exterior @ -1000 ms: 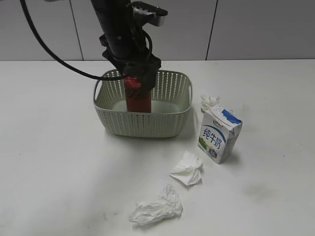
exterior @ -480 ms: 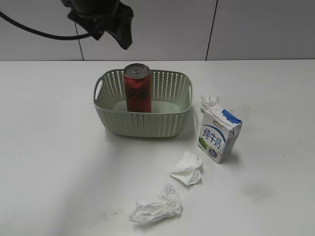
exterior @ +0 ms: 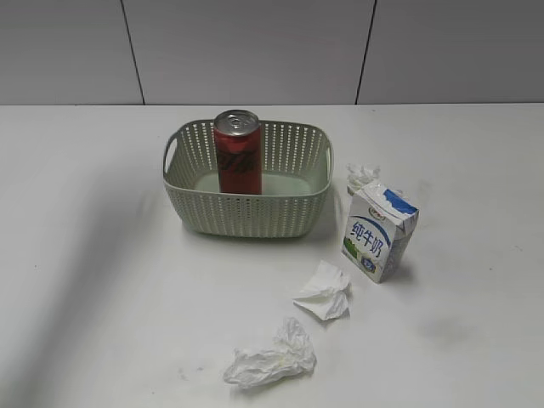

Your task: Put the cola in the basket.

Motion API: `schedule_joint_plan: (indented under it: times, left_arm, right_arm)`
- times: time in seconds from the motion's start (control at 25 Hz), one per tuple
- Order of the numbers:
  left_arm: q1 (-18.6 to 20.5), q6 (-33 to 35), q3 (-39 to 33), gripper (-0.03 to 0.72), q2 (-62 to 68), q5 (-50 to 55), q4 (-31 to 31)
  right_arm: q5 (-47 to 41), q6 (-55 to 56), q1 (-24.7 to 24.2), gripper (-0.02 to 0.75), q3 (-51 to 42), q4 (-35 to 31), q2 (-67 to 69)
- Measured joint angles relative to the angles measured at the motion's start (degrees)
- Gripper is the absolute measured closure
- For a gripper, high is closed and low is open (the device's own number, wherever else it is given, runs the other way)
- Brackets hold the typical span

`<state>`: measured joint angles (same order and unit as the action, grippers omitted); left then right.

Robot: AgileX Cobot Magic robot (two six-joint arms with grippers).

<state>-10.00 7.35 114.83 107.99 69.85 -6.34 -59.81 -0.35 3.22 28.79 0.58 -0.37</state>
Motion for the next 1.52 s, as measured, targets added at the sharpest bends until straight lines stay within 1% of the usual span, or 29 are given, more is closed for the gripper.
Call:
schedule_joint_plan:
  times: [0.12, 0.2, 0.36, 0.48, 0.8, 1.16, 1.32, 1.52]
  left_arm:
    - [3.2, -0.2, -0.6, 0.102, -2.2, 0.0, 0.2]
    - [5.3, -0.3, -2.2, 0.102, -3.7, -0.1, 0.2]
    - [9.1, -0.3, -8.6, 0.103, -6.0, -0.1, 0.2]
    - [10.6, -0.5, -14.9, 0.103, -8.6, -0.1, 0.1]
    - [10.7, -0.5, -34.3, 0.104, -20.9, 0.0, -0.6]
    - [10.7, -0.5, -57.8, 0.104, -42.1, -1.4, -0.4]
    - [10.7, -0.5, -66.6, 0.104, -51.5, -3.4, -0.4]
    - [10.7, -0.5, -75.7, 0.104, -62.0, -5.3, -0.4]
  right_arm:
    - [0.0, 0.0, 0.0, 0.148, 0.0, 0.0, 0.0]
    - [0.0, 0.0, 0.0, 0.148, 0.0, 0.0, 0.0]
    - [0.0, 0.0, 0.0, 0.148, 0.0, 0.0, 0.0]
    - [0.0, 0.0, 0.0, 0.148, 0.0, 0.0, 0.0]
    - [0.0, 0.0, 0.0, 0.148, 0.0, 0.0, 0.0]
    - [0.0, 0.0, 0.0, 0.148, 0.0, 0.0, 0.0]
    - [0.0, 0.0, 0.0, 0.148, 0.0, 0.0, 0.0]
    - [0.0, 0.0, 0.0, 0.148, 0.0, 0.0, 0.0]
